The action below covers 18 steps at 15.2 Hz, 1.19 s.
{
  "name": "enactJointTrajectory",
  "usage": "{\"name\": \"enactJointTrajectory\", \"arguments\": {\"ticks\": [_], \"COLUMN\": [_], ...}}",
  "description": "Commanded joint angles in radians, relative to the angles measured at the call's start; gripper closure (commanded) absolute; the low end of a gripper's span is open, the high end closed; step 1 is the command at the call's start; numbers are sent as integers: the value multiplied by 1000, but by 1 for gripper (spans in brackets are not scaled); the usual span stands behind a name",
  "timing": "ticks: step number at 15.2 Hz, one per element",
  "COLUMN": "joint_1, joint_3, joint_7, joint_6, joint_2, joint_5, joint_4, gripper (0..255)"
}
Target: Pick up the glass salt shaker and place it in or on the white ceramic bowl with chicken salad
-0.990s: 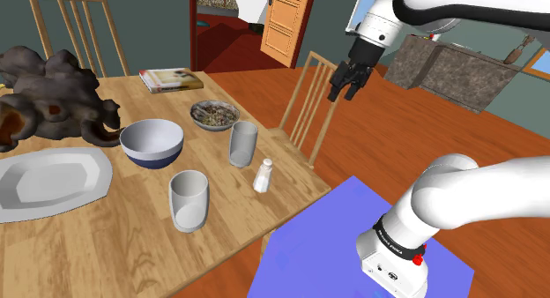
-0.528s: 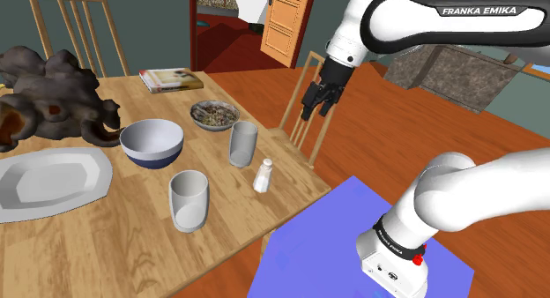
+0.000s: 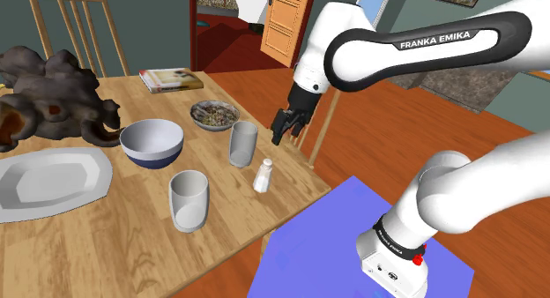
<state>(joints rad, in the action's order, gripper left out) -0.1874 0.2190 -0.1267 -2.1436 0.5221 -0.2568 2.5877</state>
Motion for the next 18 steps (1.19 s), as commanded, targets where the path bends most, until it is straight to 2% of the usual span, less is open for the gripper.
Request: {"name": "enactJointTrajectory", "arguments": {"ticks": [1,4,11,18], "joint_1": [-20,-39,-42,-42], "joint_3": [37,80,100,102], "joint_7": [-20,-44,-45,-46], "joint_6": [-57,-126,-239,-249], "joint_2": [-54,-128,-201,-208], "joint_5": [-13,-20,-27,-27], "joint_4": [-5,-16,23,25], "gripper": [0,0,0,0]}}
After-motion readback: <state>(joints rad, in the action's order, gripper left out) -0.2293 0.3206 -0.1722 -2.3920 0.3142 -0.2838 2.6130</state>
